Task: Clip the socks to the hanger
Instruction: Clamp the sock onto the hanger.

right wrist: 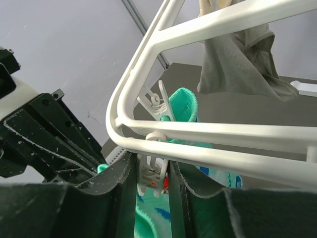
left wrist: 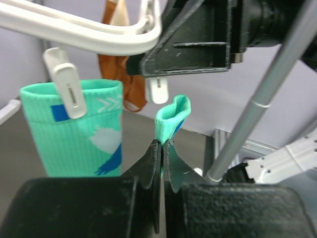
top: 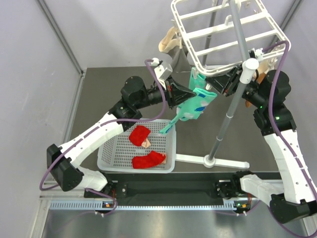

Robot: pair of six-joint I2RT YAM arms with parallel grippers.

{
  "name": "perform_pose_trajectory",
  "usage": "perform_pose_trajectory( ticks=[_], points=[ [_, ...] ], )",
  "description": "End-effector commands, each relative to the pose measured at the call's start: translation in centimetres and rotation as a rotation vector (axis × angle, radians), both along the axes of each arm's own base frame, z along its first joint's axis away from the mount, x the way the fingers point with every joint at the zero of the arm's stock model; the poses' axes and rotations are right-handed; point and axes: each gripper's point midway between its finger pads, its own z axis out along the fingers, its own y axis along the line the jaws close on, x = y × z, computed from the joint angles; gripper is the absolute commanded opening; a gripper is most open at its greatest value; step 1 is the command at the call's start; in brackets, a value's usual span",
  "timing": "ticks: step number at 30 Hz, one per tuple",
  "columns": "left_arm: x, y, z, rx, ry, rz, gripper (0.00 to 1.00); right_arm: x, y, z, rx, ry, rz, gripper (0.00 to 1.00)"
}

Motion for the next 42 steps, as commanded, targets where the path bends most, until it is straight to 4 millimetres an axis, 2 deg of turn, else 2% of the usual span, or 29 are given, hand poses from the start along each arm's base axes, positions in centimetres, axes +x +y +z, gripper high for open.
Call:
perform_pose_trajectory(
  ticks=[1,6,19,30,38,42],
  points=[
    [-2.3,0.0,2.7,-0.077,-0.051,-0.133,0.0,-1.8,0.2,2.0,0.0,-0.081,0.041,0.0],
    [-2.5,-0.2,2.8,-0.092,-0.042,-0.171,0.0,-1.9,0.4,1.9,0.001,-0.088,0.052,0.0],
    [-0.8,-0.4,2.0,-0.073,-0.031,-0.171,0.0,-2.1,0.6,1.4,0.0,-0.09,0.074,0.0],
    [-0.7,-0.6,3.4,-0.095,-0.054,-0.193,0.0,-2.3,1.0,1.0,0.005,-0.081,0.102,0.0],
    [-0.2,-0.5,3.5,-0.093,-0.037,-0.171,0.0,-2.3,1.2,1.1,0.019,-0.082,0.112,0.0],
    [-0.2,-0.8,3.0,-0.084,-0.017,-0.183,0.0,-2.5,1.1,1.7,0.022,-0.096,0.111,0.0]
  ],
)
